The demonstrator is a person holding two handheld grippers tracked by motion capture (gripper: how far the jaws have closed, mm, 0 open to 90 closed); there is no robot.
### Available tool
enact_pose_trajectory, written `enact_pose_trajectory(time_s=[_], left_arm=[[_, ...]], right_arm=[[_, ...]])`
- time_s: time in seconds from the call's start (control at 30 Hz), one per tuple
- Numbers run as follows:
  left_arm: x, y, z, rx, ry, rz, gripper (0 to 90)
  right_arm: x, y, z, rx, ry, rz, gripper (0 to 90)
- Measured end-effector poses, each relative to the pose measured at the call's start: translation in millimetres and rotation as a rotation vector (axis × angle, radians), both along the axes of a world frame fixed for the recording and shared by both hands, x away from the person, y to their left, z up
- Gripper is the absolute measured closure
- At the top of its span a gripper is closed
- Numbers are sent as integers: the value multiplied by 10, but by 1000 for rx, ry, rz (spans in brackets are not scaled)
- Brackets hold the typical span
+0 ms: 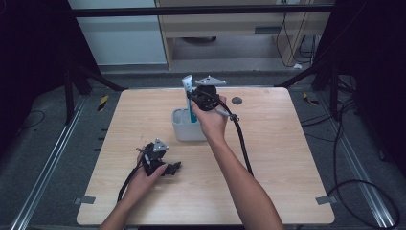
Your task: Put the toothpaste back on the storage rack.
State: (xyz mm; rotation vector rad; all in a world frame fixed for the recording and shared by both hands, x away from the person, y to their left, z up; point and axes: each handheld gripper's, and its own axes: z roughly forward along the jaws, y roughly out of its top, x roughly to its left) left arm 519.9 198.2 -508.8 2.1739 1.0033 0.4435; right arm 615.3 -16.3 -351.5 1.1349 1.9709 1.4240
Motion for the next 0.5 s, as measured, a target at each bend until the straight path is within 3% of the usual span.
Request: enact_pose_trajectory(time_s=[0.5], left_arm=[[0, 0, 0, 0, 0, 0, 0]], right_arm=[[10, 36, -68, -30, 6, 7, 790]])
